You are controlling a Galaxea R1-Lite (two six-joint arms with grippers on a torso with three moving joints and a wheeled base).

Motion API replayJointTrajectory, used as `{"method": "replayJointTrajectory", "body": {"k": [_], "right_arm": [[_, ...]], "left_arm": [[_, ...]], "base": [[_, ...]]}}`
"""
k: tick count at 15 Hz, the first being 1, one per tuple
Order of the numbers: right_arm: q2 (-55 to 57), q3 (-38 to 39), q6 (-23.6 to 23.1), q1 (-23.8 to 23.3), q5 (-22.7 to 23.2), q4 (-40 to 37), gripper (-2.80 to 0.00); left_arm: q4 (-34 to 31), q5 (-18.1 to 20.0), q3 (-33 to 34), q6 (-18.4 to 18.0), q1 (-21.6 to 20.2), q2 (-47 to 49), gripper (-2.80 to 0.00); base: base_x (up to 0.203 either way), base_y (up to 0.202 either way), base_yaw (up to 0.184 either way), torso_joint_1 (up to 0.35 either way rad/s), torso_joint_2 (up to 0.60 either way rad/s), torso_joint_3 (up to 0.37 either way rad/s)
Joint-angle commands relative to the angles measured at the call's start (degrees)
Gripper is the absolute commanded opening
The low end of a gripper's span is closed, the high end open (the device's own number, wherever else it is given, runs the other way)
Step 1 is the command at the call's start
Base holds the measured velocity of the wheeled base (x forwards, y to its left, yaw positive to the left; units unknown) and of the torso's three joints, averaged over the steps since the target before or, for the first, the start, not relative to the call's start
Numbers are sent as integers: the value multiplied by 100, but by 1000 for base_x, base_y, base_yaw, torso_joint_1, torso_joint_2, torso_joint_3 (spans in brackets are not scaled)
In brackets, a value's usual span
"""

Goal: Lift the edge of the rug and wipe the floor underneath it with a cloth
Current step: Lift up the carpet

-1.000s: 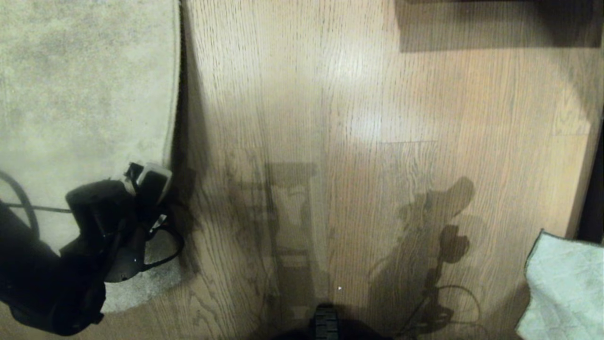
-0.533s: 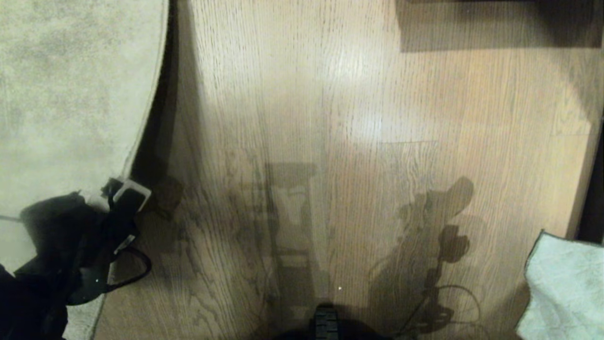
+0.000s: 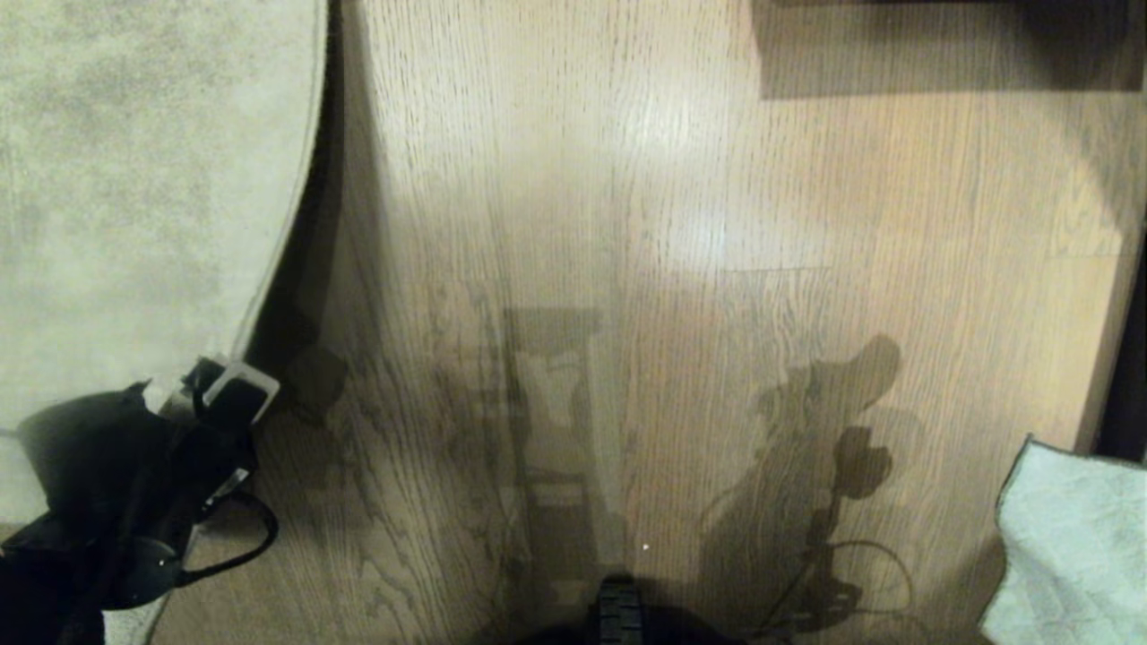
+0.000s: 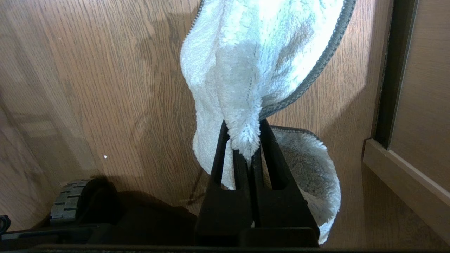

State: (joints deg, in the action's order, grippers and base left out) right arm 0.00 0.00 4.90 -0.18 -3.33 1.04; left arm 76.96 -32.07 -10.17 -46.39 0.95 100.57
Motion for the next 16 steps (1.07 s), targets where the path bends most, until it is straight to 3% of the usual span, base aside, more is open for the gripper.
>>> {"method": "replayJointTrajectory", "body": {"k": [1,6,10,13,14,16], "right_arm": [[9,0,3,1,-1,2,-280],[9,0,3,1,-1,2,-280],[9,0,3,1,-1,2,-280],[9,0,3,1,-1,2,-280],[9,0,3,1,-1,2,-280],[9,0,3,1,-1,2,-280]], "left_arm": [[47,-18,364,217,97,2,0],[47,-9,794,398,151,41,0],[47,-9,925,779,142,96,0],[56,-9,956,807,142,156,0],[56,-9,956,807,142,156,-280],[56,-9,947,811,142,138,-280]], "base": [[0,0,0,0,0,0],[0,0,0,0,0,0],[0,0,0,0,0,0],[0,0,0,0,0,0],[0,0,0,0,0,0],[0,0,0,0,0,0]]}}
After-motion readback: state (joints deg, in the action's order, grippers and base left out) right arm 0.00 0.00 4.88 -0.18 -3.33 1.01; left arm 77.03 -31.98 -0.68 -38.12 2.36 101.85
